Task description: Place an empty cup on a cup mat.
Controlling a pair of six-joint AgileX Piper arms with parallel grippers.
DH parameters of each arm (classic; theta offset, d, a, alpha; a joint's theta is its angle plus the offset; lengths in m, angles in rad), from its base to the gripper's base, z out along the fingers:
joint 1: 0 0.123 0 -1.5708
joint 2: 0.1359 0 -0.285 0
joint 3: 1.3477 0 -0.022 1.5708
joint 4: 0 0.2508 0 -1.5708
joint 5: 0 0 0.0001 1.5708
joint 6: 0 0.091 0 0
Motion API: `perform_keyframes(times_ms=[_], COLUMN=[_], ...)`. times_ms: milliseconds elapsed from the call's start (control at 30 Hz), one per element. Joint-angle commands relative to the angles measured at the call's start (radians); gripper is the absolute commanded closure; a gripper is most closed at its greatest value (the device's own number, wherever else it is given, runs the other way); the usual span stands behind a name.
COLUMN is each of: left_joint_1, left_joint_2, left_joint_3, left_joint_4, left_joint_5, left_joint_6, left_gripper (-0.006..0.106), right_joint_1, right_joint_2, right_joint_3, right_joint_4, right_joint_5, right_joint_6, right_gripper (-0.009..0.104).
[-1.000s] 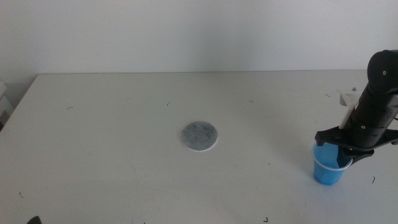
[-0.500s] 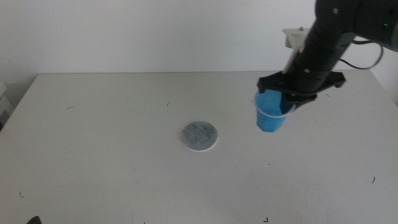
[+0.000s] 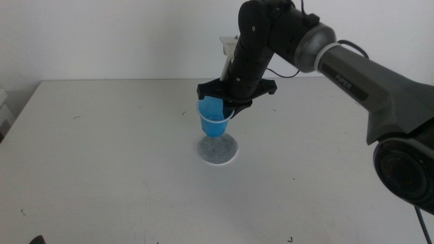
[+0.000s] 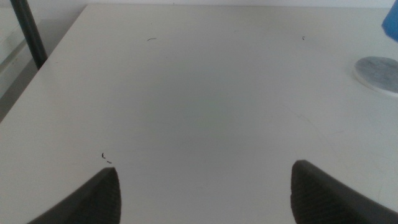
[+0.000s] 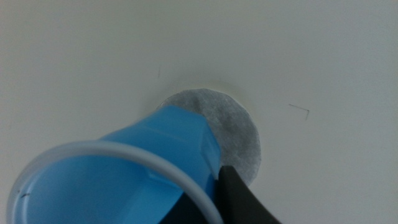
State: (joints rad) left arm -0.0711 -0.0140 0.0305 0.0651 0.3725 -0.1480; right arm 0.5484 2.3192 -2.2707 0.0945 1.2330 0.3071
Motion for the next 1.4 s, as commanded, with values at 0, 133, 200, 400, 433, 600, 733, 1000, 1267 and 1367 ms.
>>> perform_keyframes(times_ms=[0, 133, 200, 400, 433, 600, 733, 1000, 1267, 1367], left_joint_1=[0.001, 0.001, 0.001, 0.001, 0.001, 0.001, 0.001, 0.001, 0.001, 0.001], left_joint_2=[-0.004, -0.004, -0.004, -0.004, -0.004, -0.004, -0.004, -0.004, -0.004, -0.004], left_joint_3=[-0.006, -0.006, -0.006, -0.006, -0.006, -0.006, -0.006, -0.006, -0.006, -0.006], left_joint_4=[0.0, 0.0, 0.0, 0.0, 0.0, 0.0, 0.0, 0.0, 0.0, 0.0], left_joint_5=[-0.067, -0.067, -0.067, -0.067, -0.067, -0.067, -0.067, -0.067, -0.067, -0.067], left_joint_6=[-0.011, -0.011, -0.011, -0.011, -0.011, -0.011, -0.011, -0.011, -0.011, -0.011], left_gripper=[-0.005, -0.005, -0.005, -0.005, -0.005, -0.005, -0.005, -0.005, -0.005, -0.005], right_joint_1=[0.003, 0.004, 0.004, 0.004, 0.004, 0.004, 0.004, 0.004, 0.004, 0.002], right_joint_2=[-0.031, 0.001, 0.011, 0.031, 0.037, 0.046, 0.044, 0.04, -0.002, -0.044], right_joint_3=[-0.049, -0.049, -0.049, -0.049, -0.049, -0.049, -0.049, -0.049, -0.049, -0.046], right_joint_4=[0.004, 0.003, 0.0, 0.001, 0.005, 0.034, 0.033, 0.003, -0.018, -0.018], right_joint_5=[0.061, 0.061, 0.061, 0.061, 0.061, 0.061, 0.061, 0.061, 0.061, 0.062], right_joint_6=[0.005, 0.005, 0.005, 0.004, 0.004, -0.006, -0.034, -0.034, -0.033, -0.029], right_gripper=[0.095, 0.095, 0.095, 0.095, 0.095, 0.095, 0.095, 0.08, 0.037, 0.026])
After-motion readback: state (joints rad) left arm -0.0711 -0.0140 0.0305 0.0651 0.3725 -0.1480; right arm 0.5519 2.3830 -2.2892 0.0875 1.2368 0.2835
